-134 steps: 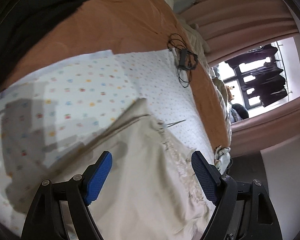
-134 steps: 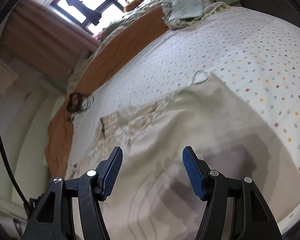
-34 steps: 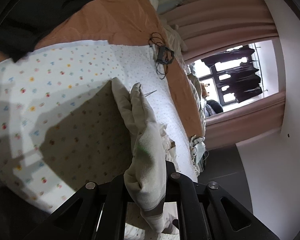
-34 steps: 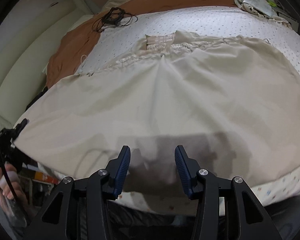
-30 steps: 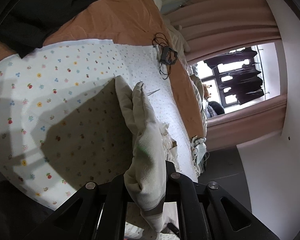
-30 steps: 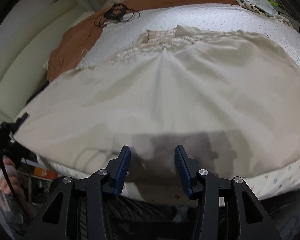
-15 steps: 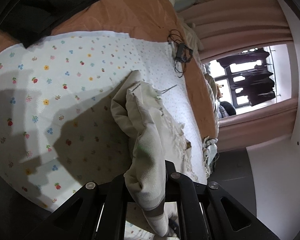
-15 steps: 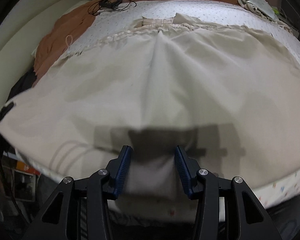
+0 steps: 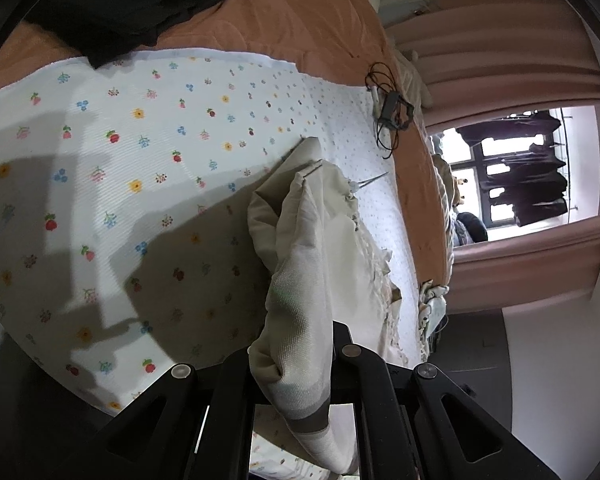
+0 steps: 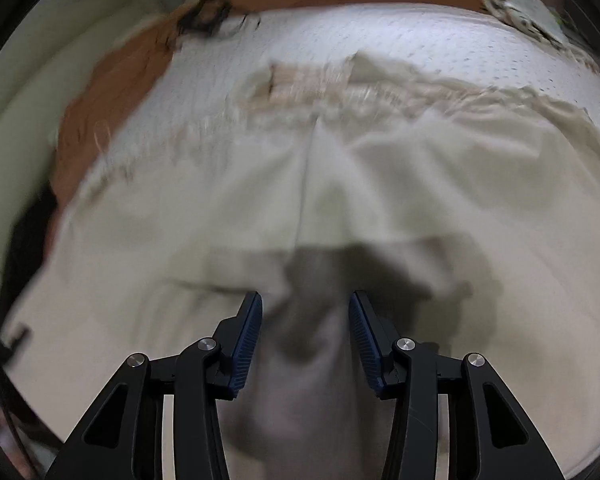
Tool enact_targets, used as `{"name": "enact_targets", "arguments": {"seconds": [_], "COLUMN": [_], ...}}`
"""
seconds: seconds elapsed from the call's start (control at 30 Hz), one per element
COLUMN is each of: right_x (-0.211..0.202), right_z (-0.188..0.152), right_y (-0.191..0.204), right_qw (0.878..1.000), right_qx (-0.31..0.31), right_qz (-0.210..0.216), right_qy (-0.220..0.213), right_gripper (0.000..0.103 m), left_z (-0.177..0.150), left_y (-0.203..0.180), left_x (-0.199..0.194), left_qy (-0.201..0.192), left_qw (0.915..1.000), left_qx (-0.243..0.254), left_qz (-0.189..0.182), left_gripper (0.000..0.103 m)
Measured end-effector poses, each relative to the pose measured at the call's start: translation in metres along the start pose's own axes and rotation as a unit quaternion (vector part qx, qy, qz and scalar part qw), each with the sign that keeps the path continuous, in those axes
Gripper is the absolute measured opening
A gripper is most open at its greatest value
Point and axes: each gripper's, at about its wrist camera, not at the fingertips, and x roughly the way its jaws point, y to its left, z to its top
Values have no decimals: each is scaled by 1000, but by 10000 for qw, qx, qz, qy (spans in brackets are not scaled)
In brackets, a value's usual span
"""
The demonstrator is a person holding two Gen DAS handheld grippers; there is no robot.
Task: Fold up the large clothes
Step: 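Lift the folded jacket with both grippers and fold it over again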
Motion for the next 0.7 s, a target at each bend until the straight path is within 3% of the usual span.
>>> {"name": "enact_targets", "arguments": {"seconds": [0.17,0.33,0.47,0.7], "right_x": [-34,-51,-60,-51], "right_z": [-8,-46,-76,-115], "right_y": [-4,-6,-11,-19], "right_qw": [9996,9986,9987,9984], "right_qx": [-37,-106,-68,-41], "right_qz": [221,518,514,554], "right_qy": [-149,13,-8,125], "right_gripper": [46,46,46,35], "left_z": [1,0,-4,-21], "left_y": [-5,-27,-48,-100], "left_x": [0,-3,-9,-17], "left_qy": [20,9,-32,-34], "left_qw": [9999,9993,9981,9932], "left_qx": [78,315,549,1056], "left_qz": [-114,-199,-275,-492], "left_gripper": [7,7,7,7]}}
